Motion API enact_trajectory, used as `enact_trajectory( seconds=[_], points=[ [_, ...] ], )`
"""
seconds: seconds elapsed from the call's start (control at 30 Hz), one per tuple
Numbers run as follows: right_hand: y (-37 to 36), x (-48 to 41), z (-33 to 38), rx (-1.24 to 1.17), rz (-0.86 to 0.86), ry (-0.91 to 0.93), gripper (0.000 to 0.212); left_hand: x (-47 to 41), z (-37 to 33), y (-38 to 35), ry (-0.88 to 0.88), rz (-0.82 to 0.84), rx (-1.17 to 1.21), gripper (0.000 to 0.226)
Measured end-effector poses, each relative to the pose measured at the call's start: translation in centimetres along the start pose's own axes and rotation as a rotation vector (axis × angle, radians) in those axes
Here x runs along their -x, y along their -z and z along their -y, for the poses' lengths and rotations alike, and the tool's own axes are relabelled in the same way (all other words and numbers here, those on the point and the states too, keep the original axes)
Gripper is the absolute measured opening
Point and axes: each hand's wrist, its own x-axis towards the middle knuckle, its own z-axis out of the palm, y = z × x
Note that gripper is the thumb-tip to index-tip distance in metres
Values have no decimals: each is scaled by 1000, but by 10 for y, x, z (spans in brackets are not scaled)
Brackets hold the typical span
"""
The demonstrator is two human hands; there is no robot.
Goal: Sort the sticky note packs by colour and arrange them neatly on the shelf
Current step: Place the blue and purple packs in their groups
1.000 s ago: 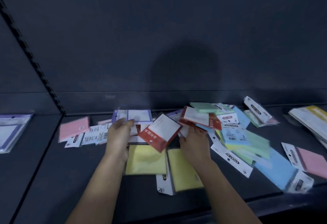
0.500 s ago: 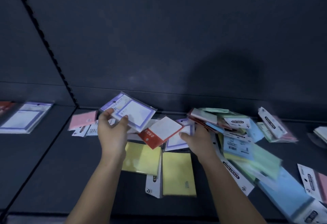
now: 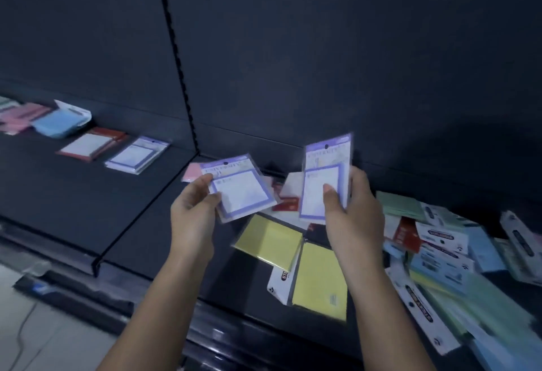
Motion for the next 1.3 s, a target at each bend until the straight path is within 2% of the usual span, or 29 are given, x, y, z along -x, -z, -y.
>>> enact_trajectory(
  seconds=[0.1,0.17,0.3,0.47,0.57,0.73,0.87,1.1,1.3],
  points=[
    [-26,8,6,-324,40,-39,18,2,-7,23,-47,-67,-16,37],
    [-47,15,14,-449,113,-79,23,-1,-12,45,-81,-99,-75,42],
    [-91,29,37,-613,265,-168,22,-9,-23,95,-127,-148,-170,52],
    [-149,46,74,-701,431,-274,11,-26,-44,160,-135,-176,-180,46],
    [-185,56,96,-709,432,-276,11,-44,-53,205,-104,-203,-139,38],
    [-248,68,134,-719,373,-305,13,-80,-70,280,-74,-210,-55,35],
    [-296,84,153,-708,318,-389,9,-110,-72,317,-53,-206,-12,33],
    [-329,79,164,-731,213,-512,26,-160,-76,325,32,-106,-22,26],
    [-339,41,160,-705,228,-456,15,-216,-74,291,57,-17,-41,23]
  ],
)
